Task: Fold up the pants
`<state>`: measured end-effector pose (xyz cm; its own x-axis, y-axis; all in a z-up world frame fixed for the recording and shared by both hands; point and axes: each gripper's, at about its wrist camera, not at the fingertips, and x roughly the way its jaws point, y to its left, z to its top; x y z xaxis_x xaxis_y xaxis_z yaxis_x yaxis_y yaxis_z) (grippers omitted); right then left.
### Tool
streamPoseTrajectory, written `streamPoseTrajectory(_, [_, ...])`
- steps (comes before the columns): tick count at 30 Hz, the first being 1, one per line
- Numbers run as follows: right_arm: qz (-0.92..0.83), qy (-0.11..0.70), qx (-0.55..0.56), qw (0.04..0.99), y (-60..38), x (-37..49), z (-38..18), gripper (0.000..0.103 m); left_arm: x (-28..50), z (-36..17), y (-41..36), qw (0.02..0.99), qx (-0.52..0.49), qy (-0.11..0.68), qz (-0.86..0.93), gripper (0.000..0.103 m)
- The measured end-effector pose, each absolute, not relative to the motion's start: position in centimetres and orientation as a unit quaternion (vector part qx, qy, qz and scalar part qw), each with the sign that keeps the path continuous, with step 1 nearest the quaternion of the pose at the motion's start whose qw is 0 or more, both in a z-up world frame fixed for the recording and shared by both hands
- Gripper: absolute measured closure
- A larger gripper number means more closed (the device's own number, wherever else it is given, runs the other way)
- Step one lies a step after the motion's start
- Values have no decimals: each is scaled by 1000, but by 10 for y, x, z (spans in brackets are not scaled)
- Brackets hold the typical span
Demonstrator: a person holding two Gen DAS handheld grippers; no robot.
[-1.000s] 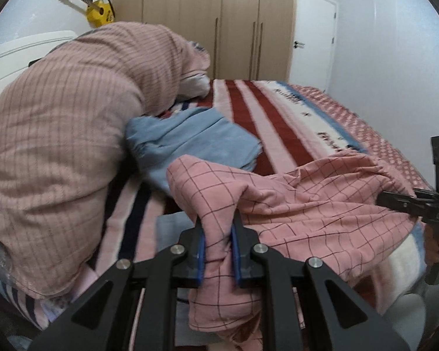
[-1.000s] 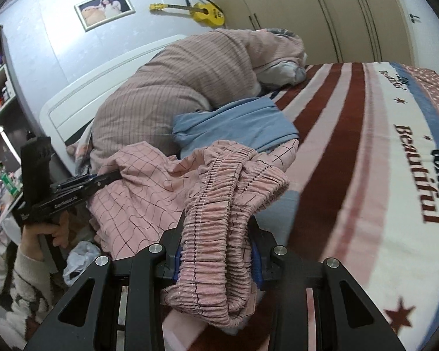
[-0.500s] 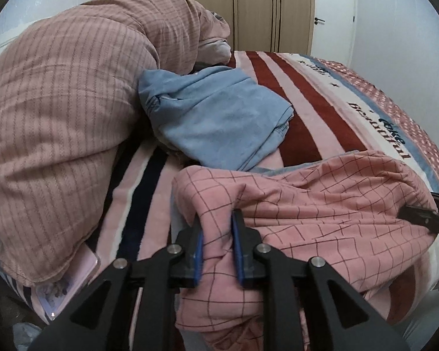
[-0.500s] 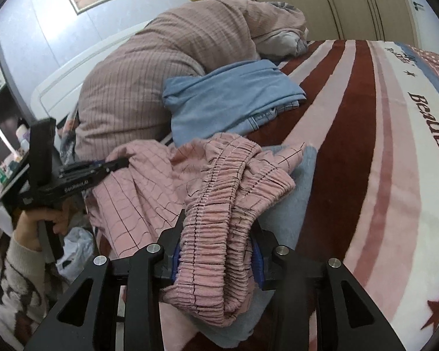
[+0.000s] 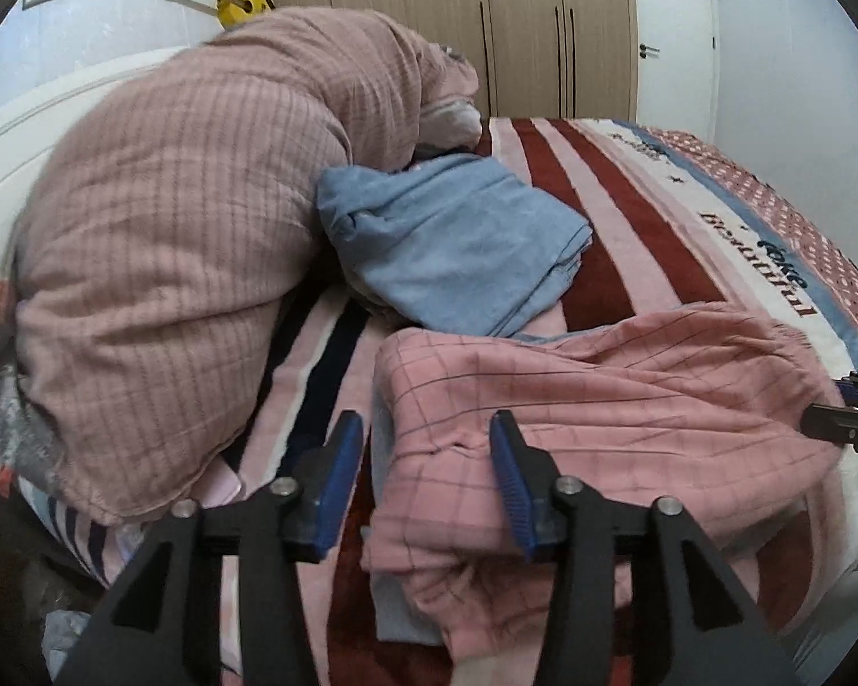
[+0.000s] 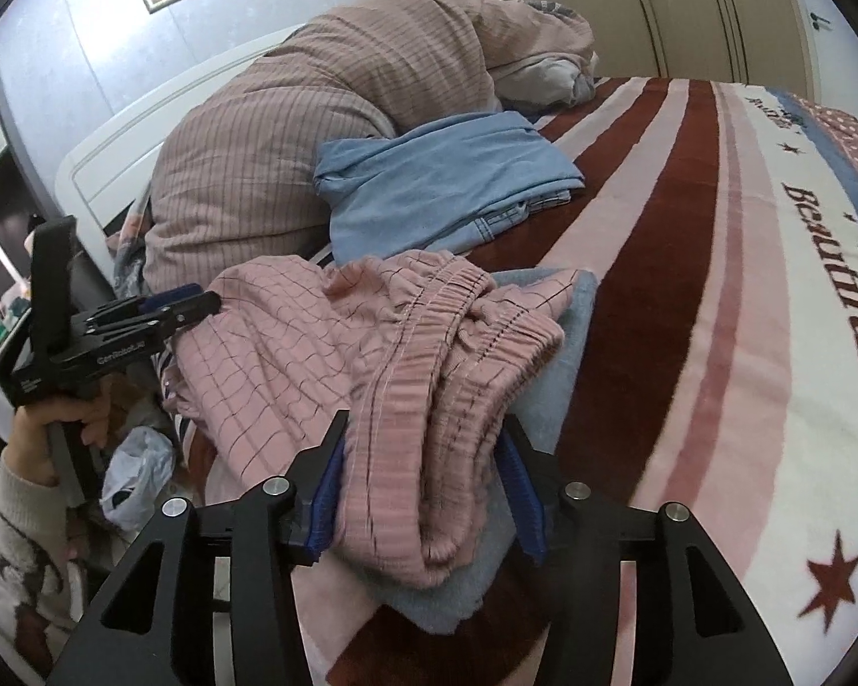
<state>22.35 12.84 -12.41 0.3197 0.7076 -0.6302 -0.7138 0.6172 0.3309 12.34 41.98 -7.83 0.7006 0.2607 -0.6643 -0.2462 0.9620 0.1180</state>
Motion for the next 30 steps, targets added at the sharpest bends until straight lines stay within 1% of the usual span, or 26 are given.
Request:
streamPoseTrajectory(1, [436, 382, -7, 815, 125, 221, -122, 54, 120, -75, 416, 924, 9, 357, 137, 55])
streamPoseTrajectory(4, [430, 371, -15, 823, 110, 212, -115, 48, 108, -62, 397, 934, 5, 332, 129, 46])
streamPoseTrajectory(6, [424, 369, -13, 827, 97, 206, -111, 45, 101, -53, 379, 942, 0, 314, 121, 43])
streamPoseTrajectory(8, [416, 369, -15, 831, 85, 201, -108, 45, 96, -46, 358, 948, -2, 300, 108, 41])
streamPoseTrajectory(10, [408, 365, -20, 836, 71, 193, -105, 44, 93, -41, 340, 953, 0, 287, 99, 36])
streamPoseTrajectory(12, [397, 358, -26, 845, 56, 186, -101, 39, 88, -34, 316, 960, -10, 267, 85, 32])
streamPoseTrajectory(16, [370, 343, -32, 863, 17, 168, -88, 35, 76, -23, 274, 968, -17, 243, 63, 22])
streamPoseTrajectory(18, [355, 329, -37, 874, -6, 159, -80, 23, 70, -15, 249, 972, -11, 226, 60, 16])
streamPoseTrajectory(19, [350, 324, -38, 878, -13, 155, -77, 22, 67, -13, 239, 974, -8, 219, 61, 15])
streamPoseTrajectory(22, [326, 301, -49, 895, -42, 142, -65, 19, 61, -5, 203, 978, 0, 199, 69, 13])
streamPoseTrajectory(24, [310, 287, -51, 905, -61, 135, -60, 12, 58, -2, 185, 979, -3, 190, 67, 13])
streamPoseTrajectory(30, [262, 251, -47, 930, -114, 118, -45, 9, 54, 1, 127, 985, 22, 163, 59, 12])
